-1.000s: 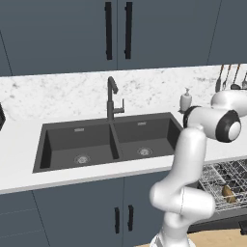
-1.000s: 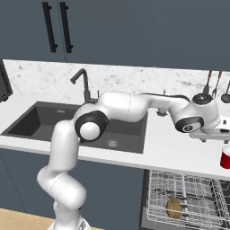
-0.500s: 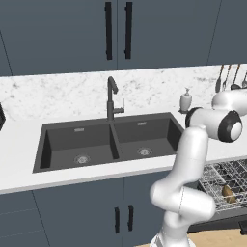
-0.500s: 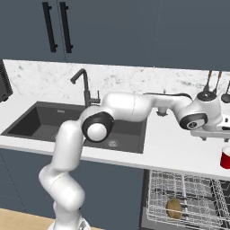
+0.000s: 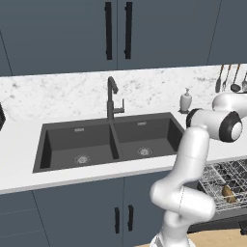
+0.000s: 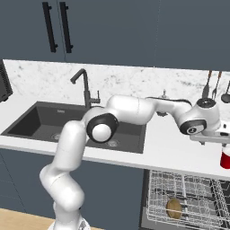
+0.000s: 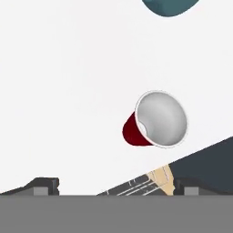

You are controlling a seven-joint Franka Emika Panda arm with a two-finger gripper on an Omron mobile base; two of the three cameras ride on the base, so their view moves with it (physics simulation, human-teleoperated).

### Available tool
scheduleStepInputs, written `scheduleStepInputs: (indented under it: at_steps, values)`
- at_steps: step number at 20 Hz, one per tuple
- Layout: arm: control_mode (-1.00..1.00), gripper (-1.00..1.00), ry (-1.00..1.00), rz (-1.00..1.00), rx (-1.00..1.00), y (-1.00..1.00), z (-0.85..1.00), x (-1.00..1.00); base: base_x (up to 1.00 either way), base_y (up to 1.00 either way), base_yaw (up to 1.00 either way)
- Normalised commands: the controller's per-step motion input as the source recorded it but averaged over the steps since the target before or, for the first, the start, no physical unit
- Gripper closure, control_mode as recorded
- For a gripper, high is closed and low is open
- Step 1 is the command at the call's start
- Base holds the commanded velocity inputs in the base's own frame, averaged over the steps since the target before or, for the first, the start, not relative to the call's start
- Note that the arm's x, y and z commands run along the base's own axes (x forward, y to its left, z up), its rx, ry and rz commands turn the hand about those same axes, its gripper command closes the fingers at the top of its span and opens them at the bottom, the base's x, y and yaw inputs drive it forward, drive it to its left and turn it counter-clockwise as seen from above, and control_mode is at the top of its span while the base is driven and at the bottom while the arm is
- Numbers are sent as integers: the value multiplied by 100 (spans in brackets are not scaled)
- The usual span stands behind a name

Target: Pick up the cup and bowl from the counter, place them in the dishwasher, and close the dishwasher door.

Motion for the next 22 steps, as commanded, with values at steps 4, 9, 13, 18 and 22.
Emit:
scheduleStepInputs:
  at_steps: [4, 9, 13, 18, 22]
  values:
    - [-100, -100, 0, 0, 0, -18, -2, 19, 0, 0, 0]
    - [-100, -100, 0, 0, 6, -29, 0, 6, 0, 0, 0]
    - [-100, -100, 0, 0, 6, -14, 0, 0, 0, 0, 0]
    - [-100, -100, 0, 0, 3, -19, 0, 0, 0, 0, 0]
    - [-100, -100, 0, 0, 0, -1, -3, 4, 0, 0, 0]
